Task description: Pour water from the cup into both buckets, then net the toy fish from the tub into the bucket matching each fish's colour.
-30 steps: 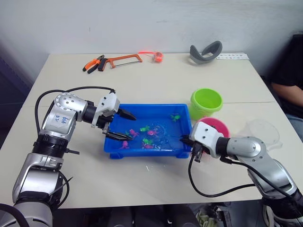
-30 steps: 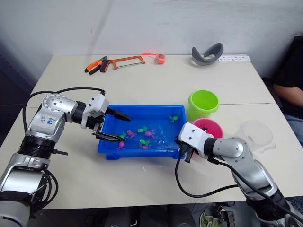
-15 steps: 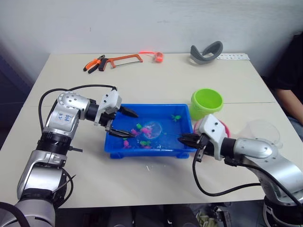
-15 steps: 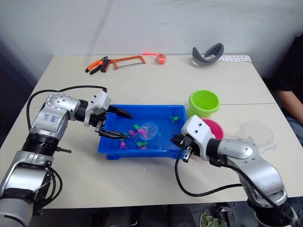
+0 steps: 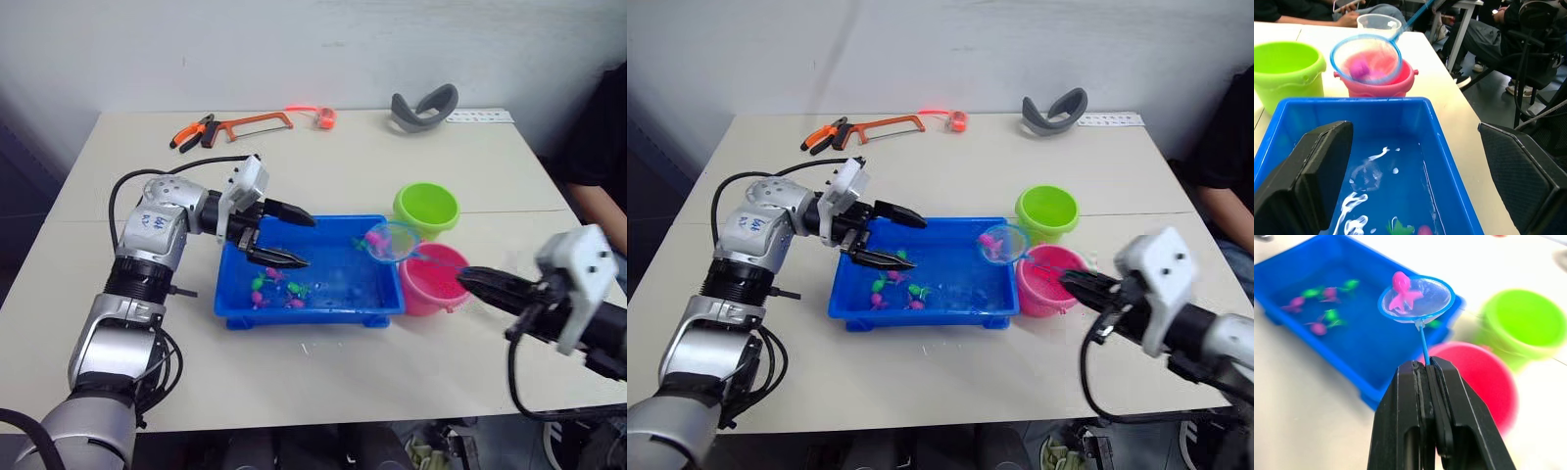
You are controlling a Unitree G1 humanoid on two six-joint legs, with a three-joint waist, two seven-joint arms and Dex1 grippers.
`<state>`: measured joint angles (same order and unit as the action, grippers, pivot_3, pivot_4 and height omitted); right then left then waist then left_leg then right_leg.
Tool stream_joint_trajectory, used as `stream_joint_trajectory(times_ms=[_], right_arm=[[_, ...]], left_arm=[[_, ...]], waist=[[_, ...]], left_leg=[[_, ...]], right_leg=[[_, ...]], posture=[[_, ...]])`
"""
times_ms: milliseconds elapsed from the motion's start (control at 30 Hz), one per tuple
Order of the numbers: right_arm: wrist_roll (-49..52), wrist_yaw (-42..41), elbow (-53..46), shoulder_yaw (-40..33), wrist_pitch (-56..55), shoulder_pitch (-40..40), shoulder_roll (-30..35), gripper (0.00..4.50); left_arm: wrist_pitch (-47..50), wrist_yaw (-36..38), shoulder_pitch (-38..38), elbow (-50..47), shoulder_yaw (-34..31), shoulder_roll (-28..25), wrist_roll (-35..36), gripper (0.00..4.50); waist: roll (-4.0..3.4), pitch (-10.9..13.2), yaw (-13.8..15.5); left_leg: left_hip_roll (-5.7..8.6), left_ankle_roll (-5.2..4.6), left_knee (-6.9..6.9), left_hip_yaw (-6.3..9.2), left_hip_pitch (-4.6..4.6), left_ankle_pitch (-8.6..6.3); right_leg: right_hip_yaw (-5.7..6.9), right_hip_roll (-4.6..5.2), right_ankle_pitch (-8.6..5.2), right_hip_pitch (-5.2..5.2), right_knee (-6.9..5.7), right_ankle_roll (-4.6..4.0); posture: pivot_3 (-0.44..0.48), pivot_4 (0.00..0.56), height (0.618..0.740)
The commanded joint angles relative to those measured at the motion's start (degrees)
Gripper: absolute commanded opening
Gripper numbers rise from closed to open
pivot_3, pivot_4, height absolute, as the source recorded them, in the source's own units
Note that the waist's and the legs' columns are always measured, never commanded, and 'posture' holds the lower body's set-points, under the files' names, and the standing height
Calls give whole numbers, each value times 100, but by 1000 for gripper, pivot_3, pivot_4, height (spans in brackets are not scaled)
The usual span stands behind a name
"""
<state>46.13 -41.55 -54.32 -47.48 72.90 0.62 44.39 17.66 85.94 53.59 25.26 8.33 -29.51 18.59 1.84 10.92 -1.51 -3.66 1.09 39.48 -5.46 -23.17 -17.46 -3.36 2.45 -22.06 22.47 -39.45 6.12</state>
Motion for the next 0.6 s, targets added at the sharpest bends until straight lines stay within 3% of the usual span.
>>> stream_joint_trajectory(times_ms=[33,133,267,500,600], right_arm=[[254,-206,-335,-1106,87,-583,356,0],[129,-346,-443,-1609,-88,-1240,540,0],[-428,-210,-557,-1601,-705,-1892,641,0],[-3239,-566,-472,-871,-3656,-3584,1079,0],[-4110,-676,-257,-682,-4849,-3782,1056,0]], left_arm=[[-304,192,123,92,104,173,-52,4452],[-454,211,174,218,177,329,-82,4452],[-703,260,229,349,262,493,-145,4452],[-1176,261,376,693,336,570,-317,4452],[-1194,280,390,693,328,573,-315,4452]], waist=[[0,0,5],[-1,-1,34],[-1,-1,25],[-1,-1,-8],[-1,-1,-2]], left_leg=[[2,0,-3,1,0,0],[3,0,-6,1,-1,0],[6,0,-6,-1,0,0],[38,3,-19,-1,2,3],[38,4,-24,0,1,3]], right_leg=[[-1,1,0,0,-1,0],[-4,-2,0,-2,9,0],[-8,-4,3,-4,12,5],[-11,-9,3,-2,23,6],[-8,-8,3,-2,30,6]], posture=[[0,150,740],[0,150,740],[0,150,740],[0,150,740],[0,150,740]])
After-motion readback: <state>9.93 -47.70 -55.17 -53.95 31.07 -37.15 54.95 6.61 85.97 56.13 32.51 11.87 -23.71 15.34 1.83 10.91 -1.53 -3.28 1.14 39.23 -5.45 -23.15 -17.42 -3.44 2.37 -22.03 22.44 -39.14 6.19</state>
